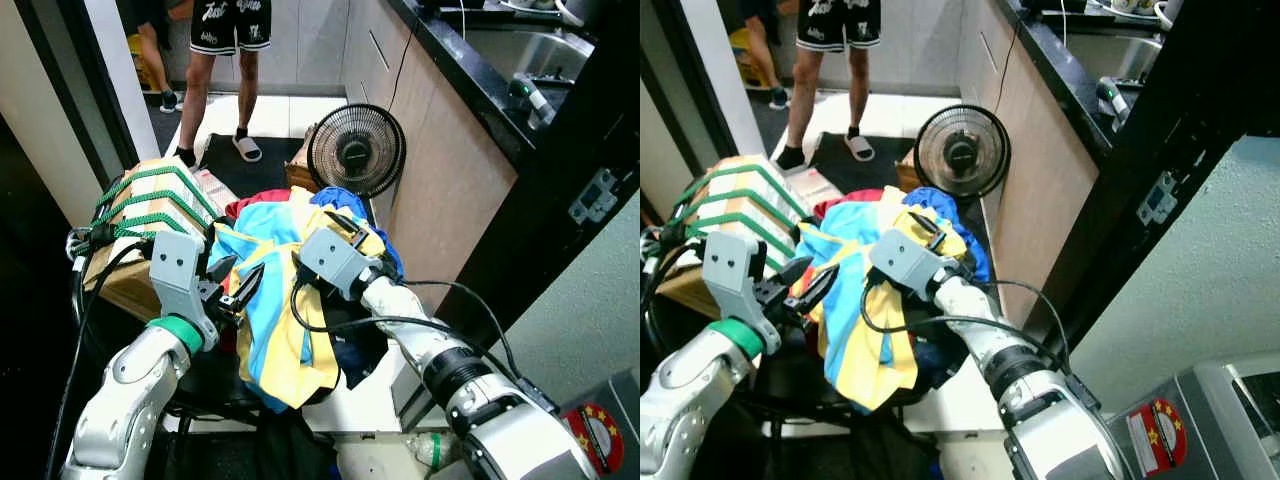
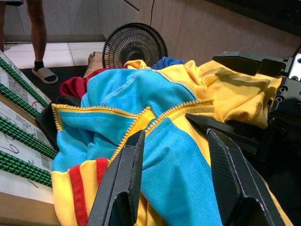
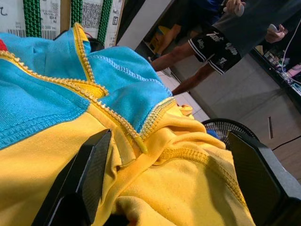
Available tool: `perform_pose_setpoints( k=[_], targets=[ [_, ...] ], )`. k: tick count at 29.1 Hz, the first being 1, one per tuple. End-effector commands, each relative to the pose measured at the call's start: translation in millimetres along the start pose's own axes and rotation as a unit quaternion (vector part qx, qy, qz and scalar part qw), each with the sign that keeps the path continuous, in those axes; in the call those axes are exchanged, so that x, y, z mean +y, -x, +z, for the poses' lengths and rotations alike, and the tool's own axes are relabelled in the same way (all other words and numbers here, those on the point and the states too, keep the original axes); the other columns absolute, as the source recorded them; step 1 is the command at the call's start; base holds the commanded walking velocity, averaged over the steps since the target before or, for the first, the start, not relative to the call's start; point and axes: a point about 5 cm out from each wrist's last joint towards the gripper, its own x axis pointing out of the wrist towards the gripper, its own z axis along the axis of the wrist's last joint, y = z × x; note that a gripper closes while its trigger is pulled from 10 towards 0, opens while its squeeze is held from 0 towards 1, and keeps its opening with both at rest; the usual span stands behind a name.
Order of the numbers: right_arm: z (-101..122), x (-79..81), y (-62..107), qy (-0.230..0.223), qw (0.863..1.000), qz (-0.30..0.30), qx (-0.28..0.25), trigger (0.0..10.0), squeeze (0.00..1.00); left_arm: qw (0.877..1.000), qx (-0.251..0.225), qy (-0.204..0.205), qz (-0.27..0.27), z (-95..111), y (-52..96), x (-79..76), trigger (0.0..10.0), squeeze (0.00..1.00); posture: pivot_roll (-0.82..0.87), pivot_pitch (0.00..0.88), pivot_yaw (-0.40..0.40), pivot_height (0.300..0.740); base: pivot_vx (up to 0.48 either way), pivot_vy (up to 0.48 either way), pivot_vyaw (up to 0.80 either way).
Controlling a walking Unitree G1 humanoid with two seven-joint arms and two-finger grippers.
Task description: Clothes washing
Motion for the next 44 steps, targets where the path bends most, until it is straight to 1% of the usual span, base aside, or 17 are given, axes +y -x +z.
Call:
perform_pose_setpoints(
  k=[1, 5, 10, 12, 15, 16, 17, 18, 23, 24, 40, 41, 42, 43, 44],
  targets=[
    [-6.7, -3.2, 1.8, 0.019, 1.000, 0.000, 0.017, 10.0, 0.00, 1.000, 0.007, 0.002, -0.001, -1.9, 2.0, -1.4, 10.0, 0.00, 0.08, 0.072, -0.001, 0.740, 0.000, 0.000, 0.00],
    [-9.2, 0.6, 3.1, 0.035, 0.999, 0.010, 0.020, 10.0, 0.00, 1.000, 0.009, -0.001, -0.002, -2.2, 1.9, -1.8, 10.0, 0.00, 0.08, 0.072, -0.001, 0.740, 0.000, 0.000, 0.00],
    [-12.4, 5.7, 4.9, 0.028, 0.999, 0.023, 0.024, 10.0, 0.00, 1.000, 0.010, -0.002, -0.003, -2.3, 1.8, -1.9, 10.0, 0.00, 0.08, 0.080, 0.000, 0.740, 0.000, 0.000, 0.00],
    [-15.6, 12.3, 7.8, 0.024, 0.999, 0.038, 0.025, 10.0, 0.00, 1.000, 0.012, -0.002, -0.004, -2.4, 2.4, -2.0, 10.0, 0.00, 0.08, 0.080, 0.000, 0.740, 0.000, 0.000, 0.00],
    [-16.1, 13.4, 8.3, 0.025, 0.999, 0.040, 0.025, 10.0, 0.00, 1.000, 0.012, -0.002, -0.005, -2.6, 2.6, -2.1, 10.0, 0.00, 0.08, 0.080, 0.000, 0.740, 0.000, 0.000, 0.00],
    [-16.3, 14.9, 8.8, 0.030, 0.998, 0.046, 0.023, 4.9, 0.00, 1.000, 0.013, -0.002, -0.005, -2.5, 2.3, -2.2, 10.0, 0.00, 0.07, 0.076, 0.004, 0.740, 0.000, 0.000, 0.00],
    [-16.6, 15.8, 9.2, 0.031, 0.998, 0.051, 0.023, 4.1, 0.00, 1.000, 0.013, -0.003, -0.006, -2.5, 2.0, -2.3, 10.0, 0.00, 0.07, 0.076, 0.004, 0.740, 0.000, 0.000, 0.00],
    [-16.7, 16.6, 9.4, 0.032, 0.998, 0.054, 0.022, 2.2, 0.00, 1.000, 0.013, -0.003, -0.007, -2.4, 1.7, -2.5, 10.0, 0.00, 0.07, 0.076, 0.004, 0.740, 0.000, 0.000, 0.00],
    [-16.9, 17.3, 9.6, 0.034, 0.998, 0.057, 0.021, 2.2, 0.00, 1.000, 0.012, -0.003, -0.008, -2.3, 1.6, -2.7, 10.0, 0.00, 0.07, 0.076, 0.004, 0.740, 0.000, 0.000, 0.00],
    [-16.9, 17.2, 9.6, 0.034, 0.998, 0.058, 0.021, 0.0, 0.00, 1.000, 0.012, -0.003, -0.008, -2.2, 1.3, -2.7, 10.0, 0.00, 0.07, 0.073, 0.002, 0.740, 0.000, 0.000, 0.00],
    [-15.1, 14.8, 9.3, 0.033, 0.998, 0.057, 0.010, 0.0, 0.00, 1.000, 0.009, -0.003, -0.008, -1.7, -0.5, -2.4, 10.0, 0.00, 0.07, 0.064, 0.000, 0.740, 0.000, 0.000, 0.00],
    [-13.2, 12.6, 8.8, 0.029, 0.998, 0.051, 0.003, 0.0, 0.00, 1.000, 0.008, -0.004, -0.008, -1.5, -0.8, -2.1, 10.0, 0.00, 0.07, 0.058, -0.001, 0.740, 0.000, 0.000, 0.00],
    [-8.2, 7.2, 7.7, 0.014, 0.999, 0.037, -0.014, 0.0, 0.00, 1.000, 0.007, -0.004, -0.007, -0.9, -0.8, -1.6, 10.0, 0.00, 0.07, 0.058, -0.001, 0.740, 0.000, 0.000, 0.00],
    [-8.2, 7.2, 7.7, 0.014, 0.999, 0.037, -0.014, 0.0, 0.00, 1.000, 0.007, -0.004, -0.007, -0.9, -0.8, -1.6, 10.0, 0.00, 0.07, 0.058, -0.001, 0.740, 0.000, 0.000, 0.00],
    [0.4, -3.2, 5.9, -0.019, 0.999, 0.011, -0.042, 0.0, 0.00, 1.000, 0.005, -0.005, -0.006, -0.2, -0.6, -1.1, 10.0, 0.00, 0.07, 0.046, -0.005, 0.740, 0.000, 0.000, 0.00]
  ],
)
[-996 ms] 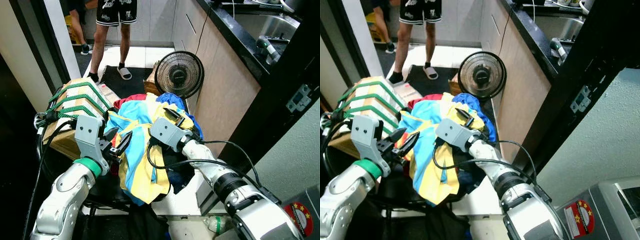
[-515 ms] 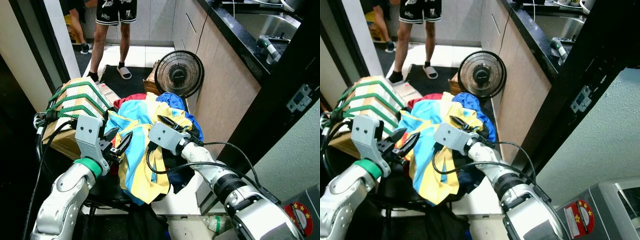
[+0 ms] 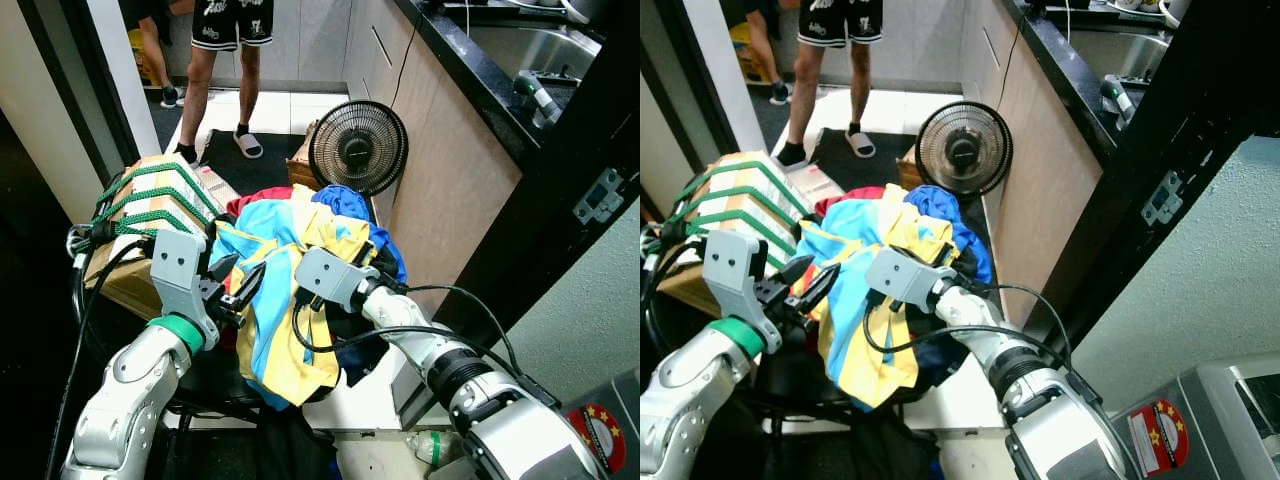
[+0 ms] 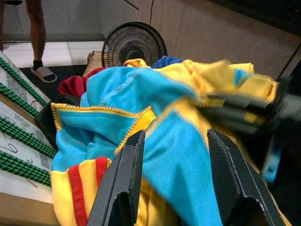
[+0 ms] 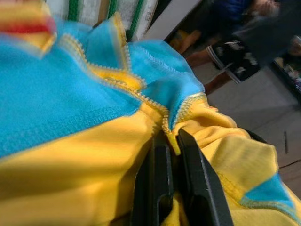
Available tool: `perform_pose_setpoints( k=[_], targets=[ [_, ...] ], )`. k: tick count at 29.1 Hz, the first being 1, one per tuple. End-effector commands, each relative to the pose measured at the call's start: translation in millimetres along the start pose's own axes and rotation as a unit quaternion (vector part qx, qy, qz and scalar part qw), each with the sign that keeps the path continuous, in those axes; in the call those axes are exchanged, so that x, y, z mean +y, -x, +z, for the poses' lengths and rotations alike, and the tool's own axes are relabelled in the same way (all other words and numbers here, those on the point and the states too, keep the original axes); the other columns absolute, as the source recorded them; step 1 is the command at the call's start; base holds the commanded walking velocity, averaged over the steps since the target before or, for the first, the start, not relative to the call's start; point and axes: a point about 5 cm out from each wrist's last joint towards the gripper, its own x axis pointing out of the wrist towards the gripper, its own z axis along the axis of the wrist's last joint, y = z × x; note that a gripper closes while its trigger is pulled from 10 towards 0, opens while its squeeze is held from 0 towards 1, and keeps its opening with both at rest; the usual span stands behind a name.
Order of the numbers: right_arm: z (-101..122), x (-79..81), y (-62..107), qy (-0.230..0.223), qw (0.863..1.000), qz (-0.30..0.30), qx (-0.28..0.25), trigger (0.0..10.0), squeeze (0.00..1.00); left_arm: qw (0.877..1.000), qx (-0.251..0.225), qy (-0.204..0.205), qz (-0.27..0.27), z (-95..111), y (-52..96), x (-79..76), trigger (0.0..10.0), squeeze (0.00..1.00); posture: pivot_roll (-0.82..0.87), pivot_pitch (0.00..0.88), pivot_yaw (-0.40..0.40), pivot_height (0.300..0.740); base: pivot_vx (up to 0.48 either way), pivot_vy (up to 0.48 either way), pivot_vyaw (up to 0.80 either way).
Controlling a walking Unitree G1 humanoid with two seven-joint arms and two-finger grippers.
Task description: Clothes washing
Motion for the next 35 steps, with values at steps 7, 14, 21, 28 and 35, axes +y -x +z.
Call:
perform_pose_setpoints(
  k=[7, 14, 21, 28, 35],
  targets=[
    [45.8, -59.4, 3.1, -0.069, 0.980, -0.119, -0.142, 0.0, 0.00, 1.000, -0.008, -0.001, -0.002, 3.2, -0.3, 4.3, 10.0, 0.00, 0.07, 0.019, -0.001, 0.740, 0.000, 0.000, 0.00],
    [83.1, -125.2, 15.1, -0.091, 0.943, -0.233, -0.219, 0.0, 0.00, 1.000, -0.027, 0.005, 0.002, 9.5, -3.8, 8.1, 10.0, 0.00, 0.07, 0.000, 0.000, 0.740, 0.000, 0.000, 0.00],
    [119.8, -211.2, 46.0, -0.100, 0.881, -0.369, -0.280, 0.0, 0.00, 0.998, -0.048, 0.019, 0.021, 16.0, -6.8, 11.6, 10.0, 0.00, 0.07, 0.000, -0.001, 0.740, 0.000, 0.000, 0.00],
    [128.8, -247.8, 64.5, -0.112, 0.858, -0.414, -0.282, 0.0, 0.00, 0.997, -0.059, 0.027, 0.038, 19.0, -8.6, 15.9, 10.0, 0.00, 0.06, 0.000, -0.002, 0.740, 0.000, 0.000, 0.00],
    [99.9, -229.3, 58.9, -0.153, 0.876, -0.396, -0.230, 0.0, 0.00, 0.996, -0.067, 0.033, 0.045, 19.6, -9.2, 16.2, 10.0, 0.00, 0.07, 0.000, 0.002, 0.740, 0.000, 0.000, 0.00]
  ],
)
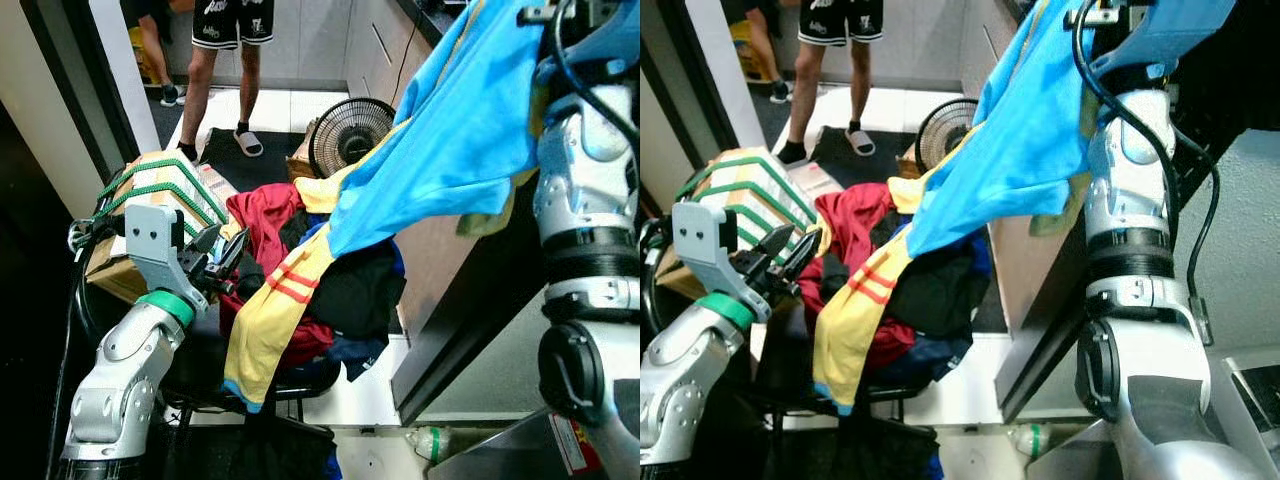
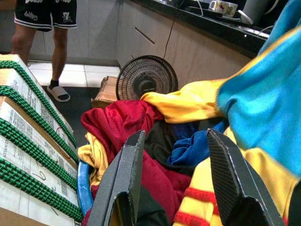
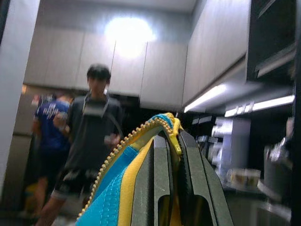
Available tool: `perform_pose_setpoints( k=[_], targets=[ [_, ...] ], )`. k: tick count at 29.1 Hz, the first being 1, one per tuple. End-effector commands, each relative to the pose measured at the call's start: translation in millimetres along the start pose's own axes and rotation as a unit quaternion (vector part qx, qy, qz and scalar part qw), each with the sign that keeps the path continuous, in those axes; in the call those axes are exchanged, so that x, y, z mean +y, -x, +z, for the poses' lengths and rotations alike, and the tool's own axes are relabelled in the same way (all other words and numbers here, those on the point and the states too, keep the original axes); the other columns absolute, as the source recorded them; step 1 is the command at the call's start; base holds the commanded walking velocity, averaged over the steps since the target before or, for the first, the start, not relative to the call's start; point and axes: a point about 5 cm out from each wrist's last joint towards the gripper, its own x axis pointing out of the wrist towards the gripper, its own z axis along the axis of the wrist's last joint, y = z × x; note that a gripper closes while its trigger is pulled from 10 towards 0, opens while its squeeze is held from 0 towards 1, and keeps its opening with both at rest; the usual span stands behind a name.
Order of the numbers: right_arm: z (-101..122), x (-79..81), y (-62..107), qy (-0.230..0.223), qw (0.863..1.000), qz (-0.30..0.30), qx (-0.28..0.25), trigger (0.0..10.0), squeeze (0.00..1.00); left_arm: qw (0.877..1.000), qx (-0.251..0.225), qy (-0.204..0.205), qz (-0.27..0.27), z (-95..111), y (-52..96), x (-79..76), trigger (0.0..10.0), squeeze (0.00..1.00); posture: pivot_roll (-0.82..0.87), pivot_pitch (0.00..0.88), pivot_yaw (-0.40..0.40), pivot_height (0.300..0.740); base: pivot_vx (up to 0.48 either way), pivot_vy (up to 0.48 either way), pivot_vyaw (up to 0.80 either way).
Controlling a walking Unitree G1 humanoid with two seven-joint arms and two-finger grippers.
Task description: Clothes washing
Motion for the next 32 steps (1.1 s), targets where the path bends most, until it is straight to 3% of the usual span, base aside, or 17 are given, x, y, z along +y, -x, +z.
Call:
perform_pose_setpoints(
  k=[1, 2, 3, 4, 5, 7, 8, 14, 15, 22, 23, 24, 25, 27, 29, 30, 32],
  targets=[
    [-15.9, 4.2, 12.4, -0.029, 0.999, -0.004, 0.037, 0.0, 0.00, 1.000, 0.001, 0.006, 0.004, -2.0, 0.5, 0.3, 10.0, 0.00, 0.07, 0.000, 0.002, 0.740, 0.000, 0.000, 0.00],
    [-28.7, 10.2, 21.5, -0.045, 0.997, 0.003, 0.070, 0.0, 0.00, 1.000, 0.002, 0.007, 0.004, -2.4, 0.3, 0.3, 10.0, 0.00, 0.07, 0.000, 0.005, 0.740, 0.000, 0.000, 0.00],
    [-40.5, 15.8, 30.9, -0.059, 0.993, 0.008, 0.101, 1.0, 0.00, 1.000, 0.005, 0.008, 0.003, -3.0, 0.0, 0.0, 10.0, 0.00, 0.07, 0.000, 0.005, 0.740, 0.000, 0.000, 0.00],
    [-40.5, 15.8, 30.9, -0.059, 0.993, 0.008, 0.101, 1.0, 0.00, 1.000, 0.005, 0.008, 0.003, -3.0, 0.0, 0.0, 10.0, 0.00, 0.07, 0.000, 0.005, 0.740, 0.000, 0.000, 0.00],
    [-59.1, 24.7, 49.7, -0.079, 0.986, 0.013, 0.149, 4.4, 0.00, 1.000, 0.009, 0.010, 0.000, -4.1, -1.0, -1.5, 10.0, 0.00, 0.07, 0.000, 0.007, 0.740, 0.000, 0.000, 0.00],
    [-63.8, 27.0, 55.1, -0.085, 0.983, 0.014, 0.163, 4.4, 0.00, 1.000, 0.010, 0.011, 0.000, -4.3, -1.4, -2.1, 10.0, 0.00, 0.07, 0.000, 0.007, 0.740, 0.000, 0.000, 0.00],
    [-68.9, 28.6, 61.5, -0.094, 0.980, 0.010, 0.177, 10.0, 0.00, 1.000, 0.015, 0.010, 0.000, -5.3, -1.8, -2.8, 10.0, 0.00, 0.07, 0.000, 0.007, 0.740, 0.000, 0.000, 0.00],
    [-70.7, 36.2, 77.2, -0.144, 0.971, 0.007, 0.190, 10.0, 0.00, 1.000, 0.022, -0.002, 0.002, -7.6, -1.9, -3.8, 10.0, 0.00, 0.06, 0.003, 0.013, 0.740, 0.000, 0.000, 0.00],
    [-71.5, 35.8, 81.6, -0.164, 0.966, -0.007, 0.200, 10.0, 0.00, 1.000, 0.023, -0.005, 0.002, -7.8, -2.0, -3.4, 10.0, 0.00, 0.06, 0.003, 0.013, 0.740, 0.000, 0.000, -0.80],
    [-78.3, 28.1, 90.6, -0.187, 0.957, -0.029, 0.220, 10.0, 0.00, 1.000, 0.027, -0.008, -0.005, -9.4, -2.7, -5.9, 10.0, 0.00, 0.06, 0.003, 0.011, 0.740, 0.000, 0.000, -0.80],
    [-76.6, 36.6, 95.0, -0.275, 0.936, 0.017, 0.219, 10.0, 0.00, 1.000, 0.028, -0.008, -0.009, -9.8, -2.0, -7.1, 10.0, 0.00, 0.06, 0.003, 0.011, 0.740, 0.000, 0.000, -0.80],
    [-76.6, 36.6, 95.0, -0.275, 0.936, 0.017, 0.219, 10.0, 0.00, 1.000, 0.028, -0.008, -0.009, -9.8, -2.0, -7.1, 10.0, 0.00, 0.06, 0.003, 0.011, 0.740, 0.000, 0.000, -0.80],
    [-73.4, 43.3, 98.0, -0.341, 0.915, 0.054, 0.210, 10.0, 0.00, 1.000, 0.029, -0.007, -0.011, -10.0, -1.4, -7.9, 10.0, 0.00, 0.06, 0.003, 0.011, 0.740, 0.000, 0.000, -0.80],
    [-59.0, 57.6, 115.2, -0.449, 0.859, 0.164, 0.185, 10.0, 0.00, 0.999, 0.030, -0.007, -0.015, -10.7, -0.6, -8.8, 10.0, 0.00, 0.06, 0.002, 0.009, 0.740, 0.000, 0.000, -0.80],
    [-51.9, 64.3, 130.5, -0.483, 0.827, 0.218, 0.189, 10.0, 0.00, 0.999, 0.031, -0.008, -0.016, -11.0, -0.3, -8.7, 10.0, 0.00, 0.06, 0.002, 0.009, 0.740, 0.000, 0.000, -0.80],
    [-51.9, 64.3, 130.5, -0.483, 0.827, 0.218, 0.189, 10.0, 0.00, 0.999, 0.031, -0.008, -0.016, -11.0, -0.3, -8.7, 10.0, 0.00, 0.06, 0.002, 0.009, 0.740, 0.000, 0.000, -0.80],
    [-43.9, 69.4, 142.2, -0.518, 0.793, 0.260, 0.189, 10.0, 0.00, 0.999, 0.032, -0.009, -0.017, -11.1, -0.3, -8.9, 10.0, 0.00, 0.06, 0.002, 0.009, 0.740, 0.000, 0.000, -0.80]
  ],
)
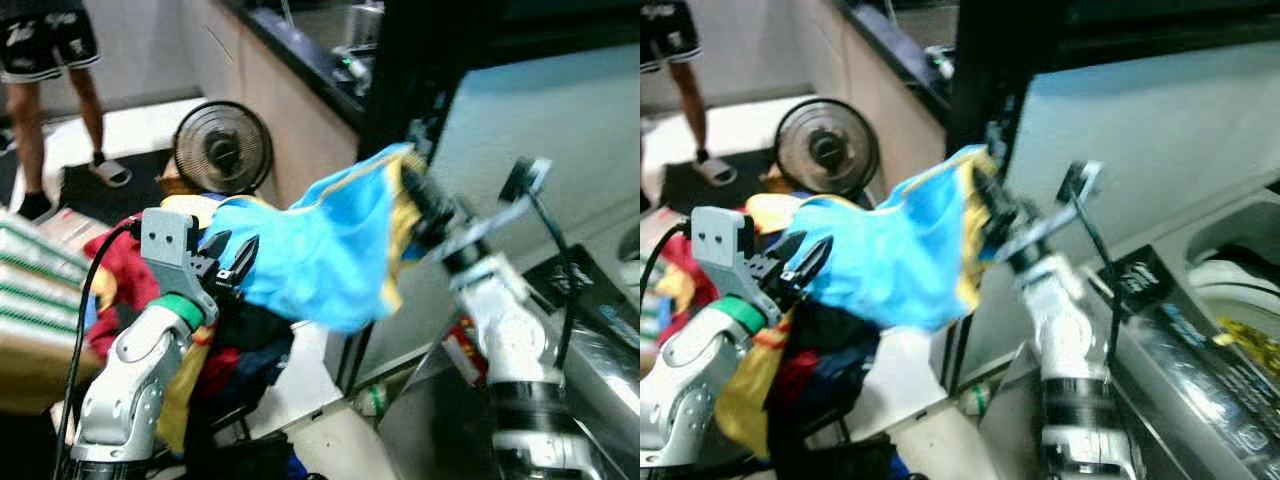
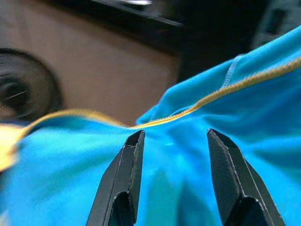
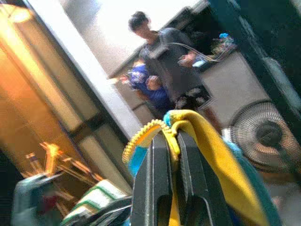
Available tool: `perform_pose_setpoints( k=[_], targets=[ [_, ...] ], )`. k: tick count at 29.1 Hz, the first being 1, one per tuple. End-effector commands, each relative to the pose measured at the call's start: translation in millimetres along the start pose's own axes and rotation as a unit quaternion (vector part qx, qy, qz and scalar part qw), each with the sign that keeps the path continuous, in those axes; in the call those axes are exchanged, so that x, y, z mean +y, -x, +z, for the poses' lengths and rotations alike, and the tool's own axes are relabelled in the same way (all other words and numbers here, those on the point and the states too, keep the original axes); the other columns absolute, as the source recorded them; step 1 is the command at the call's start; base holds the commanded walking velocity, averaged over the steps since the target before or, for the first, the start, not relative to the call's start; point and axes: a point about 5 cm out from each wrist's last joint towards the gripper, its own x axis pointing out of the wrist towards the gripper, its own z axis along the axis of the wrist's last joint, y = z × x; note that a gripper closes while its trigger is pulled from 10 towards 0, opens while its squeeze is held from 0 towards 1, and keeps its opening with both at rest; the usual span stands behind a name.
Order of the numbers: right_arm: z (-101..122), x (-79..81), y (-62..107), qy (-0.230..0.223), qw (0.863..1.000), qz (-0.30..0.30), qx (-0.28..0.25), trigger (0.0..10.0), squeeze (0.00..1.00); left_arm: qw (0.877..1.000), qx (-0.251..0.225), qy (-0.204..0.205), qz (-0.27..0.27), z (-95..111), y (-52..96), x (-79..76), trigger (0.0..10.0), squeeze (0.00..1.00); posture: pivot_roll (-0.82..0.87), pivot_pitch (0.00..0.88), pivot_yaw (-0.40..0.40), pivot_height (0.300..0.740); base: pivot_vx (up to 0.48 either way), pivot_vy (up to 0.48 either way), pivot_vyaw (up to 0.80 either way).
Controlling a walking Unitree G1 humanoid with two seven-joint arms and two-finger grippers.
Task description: Clothes washing
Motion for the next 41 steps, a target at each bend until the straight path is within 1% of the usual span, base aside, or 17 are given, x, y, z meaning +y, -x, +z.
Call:
perform_pose_setpoints(
  k=[1, 7, 11, 13, 15, 17, 19, 20, 23, 25, 27, 28, 29, 34, 36, 40, 41],
  targets=[
    [2.8, 10.7, 1.7, -0.013, 0.999, 0.044, -0.003, 10.0, 0.00, 1.000, 0.009, -0.003, -0.003, -3.1, 2.0, 0.1, 10.0, 0.00, 0.06, 0.002, 0.009, 0.740, 0.000, 0.000, -0.80],
    [6.7, 31.6, 4.0, -0.062, 0.989, 0.131, 0.000, 10.0, 0.00, 1.000, 0.011, -0.003, -0.008, -2.9, 1.6, -0.5, 10.0, 0.00, 0.06, 0.005, 0.019, 0.740, 0.000, 0.000, -0.80],
    [29.7, 50.5, -8.7, -0.078, 0.978, 0.188, -0.045, 10.0, 0.00, 1.000, 0.011, -0.003, -0.012, -2.3, 0.9, -0.6, 10.0, 0.00, 0.05, 0.004, 0.024, 0.740, 0.000, 0.000, -0.80],
    [57.7, 52.4, -26.6, -0.063, 0.975, 0.184, -0.109, 10.0, 0.00, 1.000, 0.010, -0.003, -0.013, -1.9, 0.7, -0.6, 10.0, 0.00, 0.05, 0.004, 0.024, 0.740, 0.000, 0.000, -0.80],
    [83.0, 44.2, -49.8, -0.020, 0.980, 0.123, -0.152, 10.0, 0.00, 1.000, 0.009, -0.004, -0.013, -1.4, 0.2, -0.3, 10.0, 0.00, 0.05, 0.003, 0.023, 0.740, 0.000, 0.000, -0.80],
    [83.0, 44.2, -49.8, -0.020, 0.980, 0.123, -0.152, 10.0, 0.00, 1.000, 0.009, -0.004, -0.013, -1.4, 0.2, -0.3, 10.0, 0.00, 0.05, 0.003, 0.023, 0.740, 0.000, 0.000, -0.80],
    [112.6, 37.3, -68.4, 0.025, 0.979, 0.056, -0.197, 10.0, 0.00, 1.000, 0.008, -0.004, -0.011, -0.8, 0.0, 0.1, 10.0, 0.00, 0.06, 0.002, 0.019, 0.740, 0.000, 0.000, -0.80],
    [112.6, 37.3, -68.4, 0.025, 0.979, 0.056, -0.197, 10.0, 0.00, 1.000, 0.008, -0.004, -0.011, -0.8, 0.0, 0.1, 10.0, 0.00, 0.06, 0.002, 0.019, 0.740, 0.000, 0.000, -0.80],
    [196.7, 54.9, -87.7, 0.069, 0.945, 0.025, -0.320, 10.0, 0.00, 1.000, 0.004, -0.005, -0.007, 0.7, 1.2, 1.8, 10.0, 0.00, 0.06, 0.000, 0.011, 0.740, 0.000, 0.000, -0.80],
    [213.3, 62.5, -89.1, 0.078, 0.937, 0.028, -0.340, 10.0, 0.00, 1.000, 0.004, -0.005, -0.006, 0.9, 1.5, 2.1, 10.0, 0.00, 0.06, 0.000, 0.011, 0.740, 0.000, 0.000, -0.80],
    [258.9, 87.4, -88.6, 0.108, 0.907, 0.033, -0.405, 10.0, 0.00, 1.000, 0.001, -0.006, -0.001, 1.8, 2.8, 4.0, 10.0, 0.00, 0.07, 0.000, 0.005, 0.740, 0.000, 0.000, -0.80],
    [258.9, 87.4, -88.6, 0.108, 0.907, 0.033, -0.405, 10.0, 0.00, 1.000, 0.001, -0.006, -0.001, 1.8, 2.8, 4.0, 10.0, 0.00, 0.07, 0.000, 0.005, 0.740, 0.000, 0.000, -0.80],
    [274.2, 97.0, -87.2, 0.129, 0.895, 0.028, -0.426, 10.0, 0.00, 1.000, 0.000, -0.006, 0.002, 2.3, 3.3, 5.0, 10.0, 0.00, 0.07, 0.000, 0.005, 0.740, 0.000, 0.000, -0.80],
    [282.2, 102.8, -90.5, 0.195, 0.884, -0.005, -0.425, 10.0, 0.00, 1.000, -0.002, -0.006, 0.004, 2.5, 3.7, 5.6, 10.0, 0.00, 0.07, 0.000, -0.007, 0.740, 0.000, 0.000, -0.80],
    [261.7, 89.0, -102.4, 0.229, 0.895, -0.039, -0.382, 10.0, 0.00, 1.000, -0.003, -0.006, 0.005, 2.1, 3.5, 5.4, 10.0, 0.00, 0.07, 0.000, -0.006, 0.740, 0.000, 0.000, -0.80],
    [236.9, 72.8, -115.0, 0.238, 0.912, -0.059, -0.329, 10.0, 0.00, 1.000, -0.003, -0.007, 0.004, 2.4, 2.7, 5.1, 10.0, 0.00, 0.07, 0.000, -0.002, 0.740, 0.000, 0.000, -0.80],
    [218.1, 64.1, -121.1, 0.234, 0.927, -0.061, -0.288, 10.0, 0.00, 1.000, -0.003, -0.007, 0.003, 2.6, 2.3, 5.1, 10.0, 0.00, 0.07, 0.000, -0.002, 0.740, 0.000, 0.000, -0.80]
  ],
)
